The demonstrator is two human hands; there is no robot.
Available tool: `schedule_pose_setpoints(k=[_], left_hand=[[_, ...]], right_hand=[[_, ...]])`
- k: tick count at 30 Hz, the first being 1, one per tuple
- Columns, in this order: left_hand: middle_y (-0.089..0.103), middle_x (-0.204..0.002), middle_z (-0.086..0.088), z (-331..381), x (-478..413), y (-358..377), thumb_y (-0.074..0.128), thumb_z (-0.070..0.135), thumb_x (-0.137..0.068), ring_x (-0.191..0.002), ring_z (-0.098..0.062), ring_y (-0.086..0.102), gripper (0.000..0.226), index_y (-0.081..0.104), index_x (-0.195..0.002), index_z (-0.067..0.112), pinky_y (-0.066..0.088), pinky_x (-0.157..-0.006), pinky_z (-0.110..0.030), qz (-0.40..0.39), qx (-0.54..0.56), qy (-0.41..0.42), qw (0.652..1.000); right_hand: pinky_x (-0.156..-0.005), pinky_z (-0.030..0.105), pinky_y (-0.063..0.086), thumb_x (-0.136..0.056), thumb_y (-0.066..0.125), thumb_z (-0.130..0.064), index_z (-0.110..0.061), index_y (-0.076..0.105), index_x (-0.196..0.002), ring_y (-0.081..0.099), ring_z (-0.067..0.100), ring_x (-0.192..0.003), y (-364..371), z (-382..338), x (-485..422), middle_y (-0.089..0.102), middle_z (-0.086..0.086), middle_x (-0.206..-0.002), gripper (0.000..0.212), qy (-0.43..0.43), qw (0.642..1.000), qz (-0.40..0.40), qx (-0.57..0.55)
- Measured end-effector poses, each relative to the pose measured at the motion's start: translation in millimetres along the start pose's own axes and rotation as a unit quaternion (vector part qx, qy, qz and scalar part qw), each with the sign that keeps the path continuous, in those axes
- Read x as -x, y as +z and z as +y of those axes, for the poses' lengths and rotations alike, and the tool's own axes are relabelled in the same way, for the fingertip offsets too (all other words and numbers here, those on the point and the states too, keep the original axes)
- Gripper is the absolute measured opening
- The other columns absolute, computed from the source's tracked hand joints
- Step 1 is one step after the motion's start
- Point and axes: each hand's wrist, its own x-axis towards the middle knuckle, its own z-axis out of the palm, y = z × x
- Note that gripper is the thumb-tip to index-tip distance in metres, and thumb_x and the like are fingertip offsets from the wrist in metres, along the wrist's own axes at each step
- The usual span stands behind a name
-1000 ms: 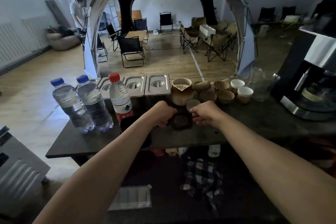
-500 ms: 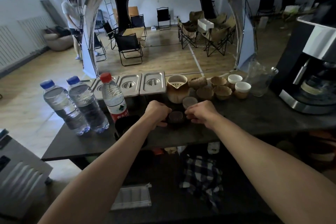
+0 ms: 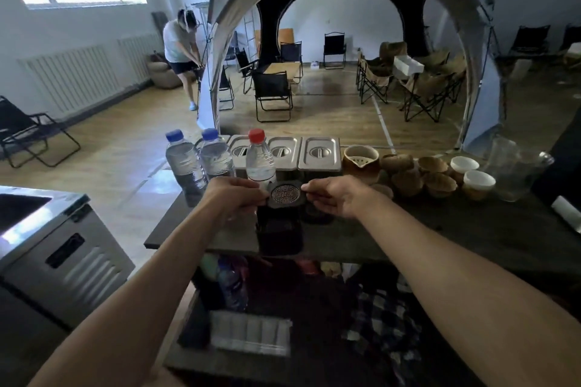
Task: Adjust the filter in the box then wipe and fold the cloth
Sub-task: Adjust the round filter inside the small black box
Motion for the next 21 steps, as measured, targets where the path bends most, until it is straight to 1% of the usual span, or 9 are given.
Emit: schedule_pose_setpoints(k=[2,4,8,10,14,15,18,19,21], left_hand=[[0.073,-0.064,-0.009,-6.6,0.3,-12.2,0.081,-0.004,-0.072,-0.051,-0.012,0.068,0.026,0.07,-0.095,0.0,0.053,-0.045,-0.017,0.01,0.015,-0.003,1.0],[0.073,-0.061,-0.008,-14.5,-2.8,-19.0,0.083,-0.003,-0.069,-0.055,-0.015,0.067,0.022,0.071,-0.087,0.003,0.051,-0.046,-0.019,0.021,0.012,-0.009,1.0],[0.068,-0.053,0.001,-30.3,-9.1,-18.7,0.088,0.003,-0.065,-0.035,-0.003,0.053,0.021,0.069,-0.07,0.012,0.04,-0.036,-0.013,0.026,-0.046,-0.028,0.998],[0.066,-0.049,0.003,-36.4,-11.5,-15.6,0.086,0.002,-0.067,-0.032,-0.002,0.05,0.023,0.066,-0.065,0.014,0.038,-0.035,-0.012,0.015,-0.047,-0.031,0.998],[0.065,-0.052,0.0,-45.8,-18.8,-15.9,0.088,0.007,-0.066,-0.039,-0.008,0.048,0.023,0.066,-0.067,0.013,0.036,-0.034,-0.013,0.009,-0.046,-0.042,0.998],[0.063,-0.052,0.0,-48.5,-20.0,-15.7,0.089,0.008,-0.066,-0.037,-0.007,0.046,0.023,0.066,-0.068,0.013,0.035,-0.034,-0.013,0.011,-0.049,-0.049,0.998],[0.053,-0.043,0.003,-60.9,-28.4,-14.7,0.087,0.009,-0.069,-0.028,-0.006,0.041,0.024,0.063,-0.07,0.012,0.03,-0.032,-0.012,0.009,-0.048,-0.092,0.995],[0.05,-0.044,0.002,-64.6,-31.6,-15.3,0.086,0.012,-0.07,-0.028,-0.007,0.038,0.025,0.062,-0.071,0.013,0.028,-0.034,-0.013,-0.004,-0.046,-0.111,0.993],[0.046,-0.054,-0.002,-69.9,-37.5,-17.4,0.086,0.018,-0.068,-0.033,-0.009,0.034,0.028,0.06,-0.079,0.017,0.024,-0.04,-0.016,-0.034,-0.047,-0.135,0.989]], right_hand=[[-0.043,0.011,0.046,-0.083,0.073,-0.006,-0.013,0.068,-0.072,0.064,0.002,-0.052,12.5,4.0,-2.6,0.068,-0.007,-0.054,0.013,0.008,1.0,-0.001,0.017],[-0.041,0.01,0.041,-0.083,0.072,-0.005,-0.011,0.068,-0.074,0.065,0.002,-0.055,20.4,11.3,-5.7,0.07,-0.006,-0.059,0.012,0.02,1.0,0.001,0.022],[-0.035,0.01,0.031,-0.083,0.071,-0.004,-0.01,0.069,-0.077,0.066,0.005,-0.065,25.2,25.9,-9.4,0.071,-0.002,-0.076,0.009,0.033,0.999,0.021,0.026],[-0.035,0.011,0.026,-0.083,0.071,-0.003,-0.009,0.07,-0.08,0.067,0.005,-0.065,23.5,28.6,-11.0,0.071,-0.001,-0.08,0.007,0.032,0.999,0.03,0.023],[-0.031,0.011,0.023,-0.081,0.073,-0.003,-0.011,0.07,-0.076,0.068,0.003,-0.056,18.8,30.3,-13.0,0.073,-0.003,-0.072,0.009,0.041,0.998,0.032,0.035],[-0.03,0.011,0.023,-0.08,0.074,-0.005,-0.012,0.069,-0.075,0.066,0.003,-0.056,19.1,31.2,-12.5,0.072,-0.004,-0.071,0.01,0.048,0.997,0.034,0.047],[-0.025,0.013,0.023,-0.076,0.079,-0.005,-0.012,0.063,-0.069,0.047,0.005,-0.053,22.0,36.3,-8.4,0.06,-0.002,-0.067,0.018,0.057,0.993,0.067,0.083],[-0.024,0.012,0.024,-0.076,0.078,-0.003,-0.011,0.062,-0.068,0.043,0.006,-0.051,22.5,38.2,-8.2,0.056,-0.001,-0.064,0.02,0.054,0.992,0.079,0.083],[-0.025,0.011,0.024,-0.074,0.08,-0.001,-0.008,0.061,-0.07,0.04,0.007,-0.049,23.0,42.1,-10.5,0.052,0.0,-0.061,0.02,0.045,0.99,0.103,0.085]])
